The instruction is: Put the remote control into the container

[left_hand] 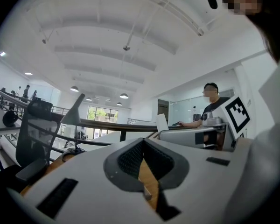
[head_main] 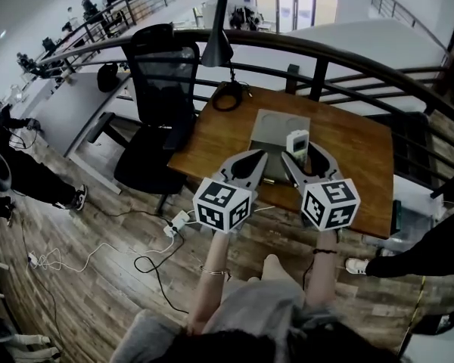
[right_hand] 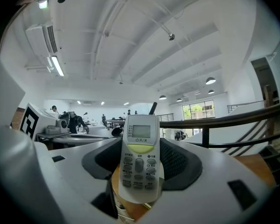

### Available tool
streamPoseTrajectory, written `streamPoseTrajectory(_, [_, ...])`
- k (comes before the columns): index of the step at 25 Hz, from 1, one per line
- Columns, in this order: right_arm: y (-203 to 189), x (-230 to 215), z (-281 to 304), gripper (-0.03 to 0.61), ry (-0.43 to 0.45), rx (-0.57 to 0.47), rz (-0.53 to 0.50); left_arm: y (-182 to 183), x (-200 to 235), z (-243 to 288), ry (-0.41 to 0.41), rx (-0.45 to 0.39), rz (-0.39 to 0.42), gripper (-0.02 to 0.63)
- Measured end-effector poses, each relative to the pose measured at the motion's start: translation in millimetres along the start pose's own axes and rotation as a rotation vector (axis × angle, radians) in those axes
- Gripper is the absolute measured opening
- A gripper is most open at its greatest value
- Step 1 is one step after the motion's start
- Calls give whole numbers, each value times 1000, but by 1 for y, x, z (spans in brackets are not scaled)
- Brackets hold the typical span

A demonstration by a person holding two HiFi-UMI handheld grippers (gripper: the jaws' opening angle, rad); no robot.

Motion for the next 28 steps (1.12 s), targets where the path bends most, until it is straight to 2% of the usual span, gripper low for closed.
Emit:
streamPoseTrajectory(19, [7,-67,73,262,85,100,-14,-23,45,74,79,57,-47,3])
streamPoseTrajectory(28, [-17,-81,93,262,110,184,-14,-52,58,87,98,116,-94,3])
Point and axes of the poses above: the fingertips, and each gripper's own axes: z forward along the fingers, x to its left, y out of its top, the point moved 3 cm from there along -z, backward along the fingers, and after that the axes turned 10 degrees about z, right-handed, at the moved point
